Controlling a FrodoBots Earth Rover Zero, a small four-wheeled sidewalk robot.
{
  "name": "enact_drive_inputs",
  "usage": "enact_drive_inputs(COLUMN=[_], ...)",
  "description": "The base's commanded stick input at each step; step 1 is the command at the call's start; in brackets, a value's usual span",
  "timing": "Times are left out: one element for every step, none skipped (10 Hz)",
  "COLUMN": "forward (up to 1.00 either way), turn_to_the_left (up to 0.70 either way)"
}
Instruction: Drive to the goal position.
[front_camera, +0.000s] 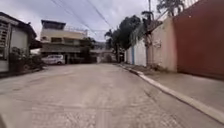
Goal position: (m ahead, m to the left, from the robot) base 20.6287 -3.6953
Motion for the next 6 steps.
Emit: enact_drive_inputs(forward=[1.00, 1.00, 1.00, 1.00, 1.00, 1.00], turn_to_the_left=[0.00, 0.00, 0.00, 0.00, 0.00, 0.00])
